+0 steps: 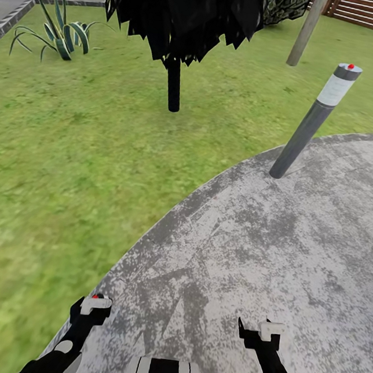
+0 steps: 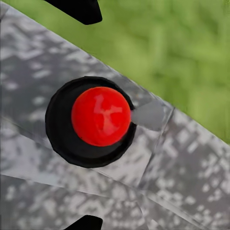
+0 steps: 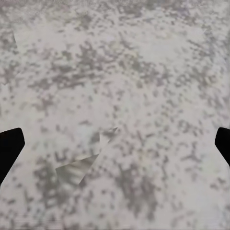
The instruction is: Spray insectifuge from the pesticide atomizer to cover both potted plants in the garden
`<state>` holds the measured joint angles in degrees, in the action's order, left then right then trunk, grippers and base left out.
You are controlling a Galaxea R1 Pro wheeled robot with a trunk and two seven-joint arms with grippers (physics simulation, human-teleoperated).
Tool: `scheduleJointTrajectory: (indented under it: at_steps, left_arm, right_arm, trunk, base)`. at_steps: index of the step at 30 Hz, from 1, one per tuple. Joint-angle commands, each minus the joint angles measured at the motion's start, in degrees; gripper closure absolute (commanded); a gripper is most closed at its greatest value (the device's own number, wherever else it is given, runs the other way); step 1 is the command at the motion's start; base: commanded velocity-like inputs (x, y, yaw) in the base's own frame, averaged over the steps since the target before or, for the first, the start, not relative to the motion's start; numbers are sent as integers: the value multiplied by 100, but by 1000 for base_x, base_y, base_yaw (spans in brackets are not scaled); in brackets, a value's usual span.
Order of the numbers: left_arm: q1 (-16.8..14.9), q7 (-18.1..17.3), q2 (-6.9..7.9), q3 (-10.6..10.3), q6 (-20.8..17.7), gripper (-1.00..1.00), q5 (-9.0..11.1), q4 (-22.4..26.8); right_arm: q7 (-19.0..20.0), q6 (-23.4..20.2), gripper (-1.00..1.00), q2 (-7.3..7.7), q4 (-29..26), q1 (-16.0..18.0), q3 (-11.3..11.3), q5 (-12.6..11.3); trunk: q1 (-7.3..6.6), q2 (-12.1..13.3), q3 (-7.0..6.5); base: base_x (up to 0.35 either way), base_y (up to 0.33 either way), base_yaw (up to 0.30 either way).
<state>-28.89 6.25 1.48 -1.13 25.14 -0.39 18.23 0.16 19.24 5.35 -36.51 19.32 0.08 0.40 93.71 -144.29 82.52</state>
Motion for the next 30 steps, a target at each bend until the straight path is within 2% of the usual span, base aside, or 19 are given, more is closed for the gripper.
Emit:
scheduleJointTrajectory:
  at_steps: [1, 17, 18, 30]
  left_arm:
    - [-2, 26, 1, -14, 17, -100, -5, -4]
    - [-2, 27, 6, 0, 19, -100, 2, -11]
    - [-1, 26, 7, -1, 28, 100, -1, -10]
    - [6, 26, 10, 9, 218, 100, 56, -38]
  right_arm:
    - [2, 17, -100, 1, 4, 2, 1, 4]
    - [2, 16, -100, 1, 12, 2, 1, 4]
    - [2, 13, -100, 1, 12, 2, 1, 4]
    - [2, 17, -100, 1, 12, 2, 1, 4]
  trunk:
    - [0, -1, 3]
    - [0, -1, 3]
    - [0, -1, 3]
    - [0, -1, 3]
  base:
    - [44, 0, 0]
    - [5, 0, 0]
    - [0, 0, 0]
    - [0, 0, 0]
